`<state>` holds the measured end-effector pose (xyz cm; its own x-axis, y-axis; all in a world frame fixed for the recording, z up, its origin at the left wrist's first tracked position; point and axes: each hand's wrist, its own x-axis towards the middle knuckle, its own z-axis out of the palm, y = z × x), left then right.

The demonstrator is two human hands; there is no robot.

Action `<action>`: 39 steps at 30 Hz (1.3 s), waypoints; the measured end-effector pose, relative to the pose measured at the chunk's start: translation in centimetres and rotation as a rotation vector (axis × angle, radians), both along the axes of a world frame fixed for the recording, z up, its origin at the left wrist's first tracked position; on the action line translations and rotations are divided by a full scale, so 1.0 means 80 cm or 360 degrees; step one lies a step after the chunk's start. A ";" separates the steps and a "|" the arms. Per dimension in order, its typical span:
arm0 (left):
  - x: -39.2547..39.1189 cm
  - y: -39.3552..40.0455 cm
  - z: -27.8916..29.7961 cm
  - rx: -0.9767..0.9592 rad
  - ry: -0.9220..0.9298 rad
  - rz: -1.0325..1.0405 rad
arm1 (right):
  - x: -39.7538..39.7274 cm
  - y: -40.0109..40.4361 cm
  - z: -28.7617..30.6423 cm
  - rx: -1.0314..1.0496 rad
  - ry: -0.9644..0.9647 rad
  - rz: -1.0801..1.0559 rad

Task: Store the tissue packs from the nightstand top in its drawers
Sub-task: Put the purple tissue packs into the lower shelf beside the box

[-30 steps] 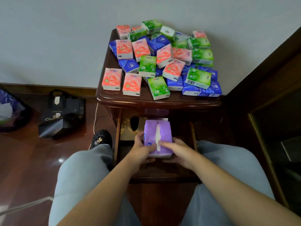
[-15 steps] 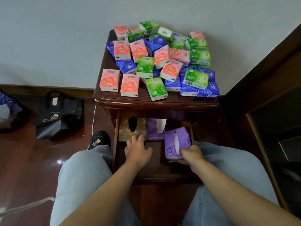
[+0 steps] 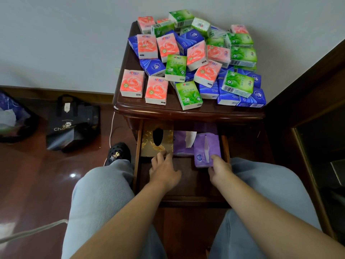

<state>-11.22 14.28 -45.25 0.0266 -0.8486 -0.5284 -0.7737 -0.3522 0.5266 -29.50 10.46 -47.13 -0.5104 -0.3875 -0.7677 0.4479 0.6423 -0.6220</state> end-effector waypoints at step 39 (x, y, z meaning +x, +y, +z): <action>0.013 -0.005 0.030 -0.0293 -0.0021 -0.0008 | 0.008 -0.040 0.011 -0.0136 -0.0801 0.0159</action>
